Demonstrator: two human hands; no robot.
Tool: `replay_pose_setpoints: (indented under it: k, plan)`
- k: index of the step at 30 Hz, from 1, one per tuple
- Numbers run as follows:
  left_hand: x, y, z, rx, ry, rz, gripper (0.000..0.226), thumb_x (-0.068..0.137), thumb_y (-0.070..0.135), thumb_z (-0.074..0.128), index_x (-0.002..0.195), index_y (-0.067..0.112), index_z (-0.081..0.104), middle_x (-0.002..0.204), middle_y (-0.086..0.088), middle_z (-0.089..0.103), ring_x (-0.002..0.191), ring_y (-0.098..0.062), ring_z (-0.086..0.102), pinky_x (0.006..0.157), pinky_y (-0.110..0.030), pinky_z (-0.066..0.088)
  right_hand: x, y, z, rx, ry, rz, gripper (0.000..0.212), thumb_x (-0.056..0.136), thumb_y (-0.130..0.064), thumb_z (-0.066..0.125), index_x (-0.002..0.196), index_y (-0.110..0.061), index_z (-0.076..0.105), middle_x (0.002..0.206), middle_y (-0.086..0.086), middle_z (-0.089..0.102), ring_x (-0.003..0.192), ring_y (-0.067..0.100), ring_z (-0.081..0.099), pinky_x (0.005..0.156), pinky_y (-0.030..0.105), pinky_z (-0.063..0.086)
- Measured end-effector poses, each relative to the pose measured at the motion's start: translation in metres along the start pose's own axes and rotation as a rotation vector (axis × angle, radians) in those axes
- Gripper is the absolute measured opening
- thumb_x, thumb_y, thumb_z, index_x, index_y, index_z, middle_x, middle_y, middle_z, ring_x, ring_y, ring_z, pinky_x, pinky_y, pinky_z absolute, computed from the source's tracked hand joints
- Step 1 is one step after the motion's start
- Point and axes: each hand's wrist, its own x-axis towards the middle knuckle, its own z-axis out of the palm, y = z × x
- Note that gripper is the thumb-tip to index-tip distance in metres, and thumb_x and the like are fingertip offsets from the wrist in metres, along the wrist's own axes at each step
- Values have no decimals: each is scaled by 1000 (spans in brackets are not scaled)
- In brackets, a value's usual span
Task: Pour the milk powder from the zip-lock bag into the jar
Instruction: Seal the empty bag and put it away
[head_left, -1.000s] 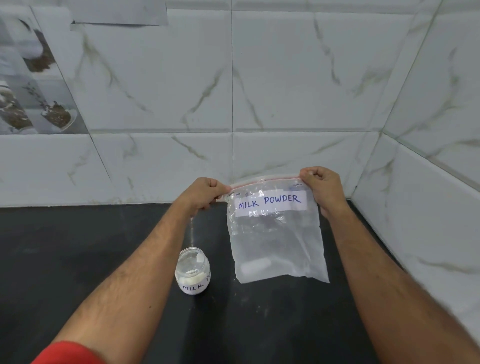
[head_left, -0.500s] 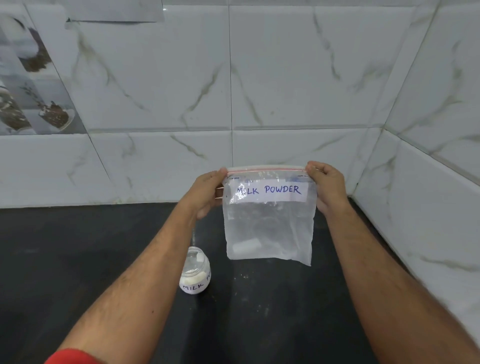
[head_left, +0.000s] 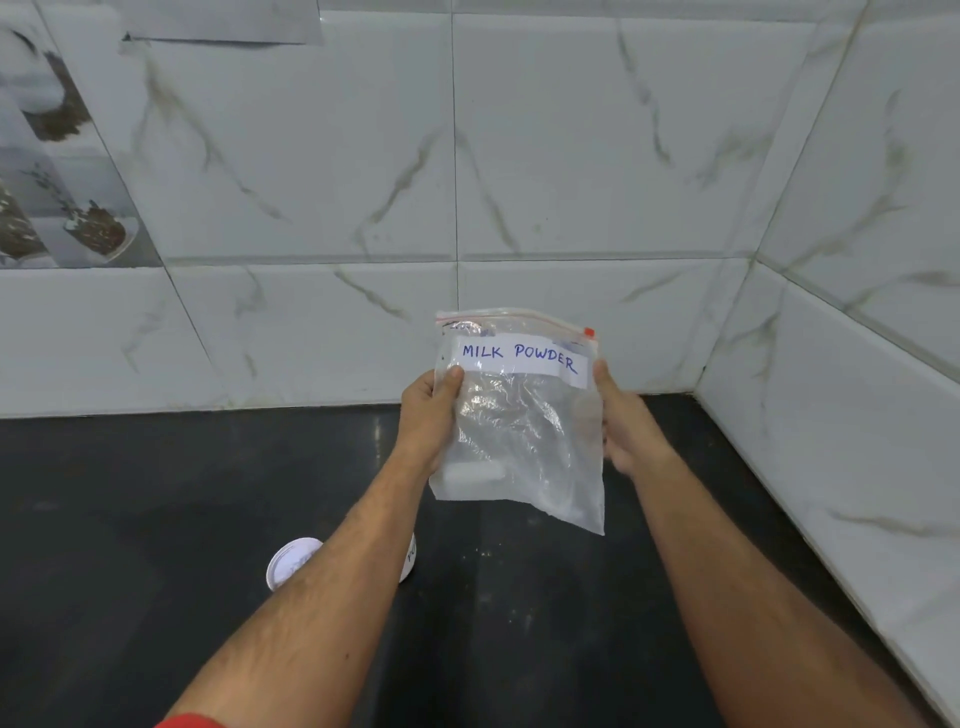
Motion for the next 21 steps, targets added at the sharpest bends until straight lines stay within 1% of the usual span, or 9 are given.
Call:
replay_pose_setpoints:
  k: [2,4,7,9,12,15,18,19,21]
  plan:
    - [-1,-6,-2,69,46,17,33,100,33,53,86,6,66,79,-8,69,71,-20,64,70,-39,56,-6,10,12,-87,141,-85,39,98,-44,56,79,-14,71,78,0,70,70,17,63,68,29,50]
    - [-2,-12,-4,242,144,91,41,100,37,51,76,4,56,68,-4,56,63,-16,51,62,-34,45,-8,16,18,-197,252,-261,40,102,-29,50,69,-9,63,71,1,59,65,16,51,61,29,42]
    - [-6,-12,-7,503,288,207,43,101,38,45,67,12,43,60,1,45,58,-15,37,56,-34,33,-9,12,18,-402,346,-480,42,104,-26,45,65,-12,51,66,-1,53,61,11,44,58,29,36]
    - [-8,-9,-8,543,314,244,43,103,38,43,68,11,43,61,0,45,58,-15,36,55,-33,33,-12,5,20,-490,378,-564,46,105,-25,46,60,-18,35,60,-4,41,57,10,34,55,29,30]
    - [-8,-5,-7,508,313,251,43,103,36,44,68,12,41,62,1,41,58,-13,33,54,-31,31,-13,-1,21,-498,384,-639,46,105,-25,48,61,-18,33,59,-5,38,56,10,32,53,26,28]
    - [-4,-3,-8,385,255,205,42,101,36,48,69,10,42,64,-1,42,60,-14,36,58,-32,34,-8,-1,16,-403,327,-619,42,104,-26,50,66,-9,42,63,2,42,61,13,36,57,30,32]
    - [1,3,-16,198,56,66,28,99,31,54,93,5,63,85,-9,69,75,-20,64,73,-38,54,-4,-4,9,-231,226,-477,43,100,-33,54,80,5,57,73,15,57,70,19,51,65,40,49]
    - [2,5,-19,131,-22,20,19,99,24,55,102,8,65,99,-12,73,86,-24,69,81,-42,57,-3,-5,6,-179,184,-426,38,100,-32,55,86,3,63,80,17,65,75,20,57,73,48,56]
    - [5,6,-26,54,-128,-33,17,98,10,54,111,10,65,111,-16,73,94,-29,70,89,-48,57,-2,-9,-3,-103,55,-357,23,101,-23,57,97,-6,71,96,11,74,88,24,67,89,54,56]
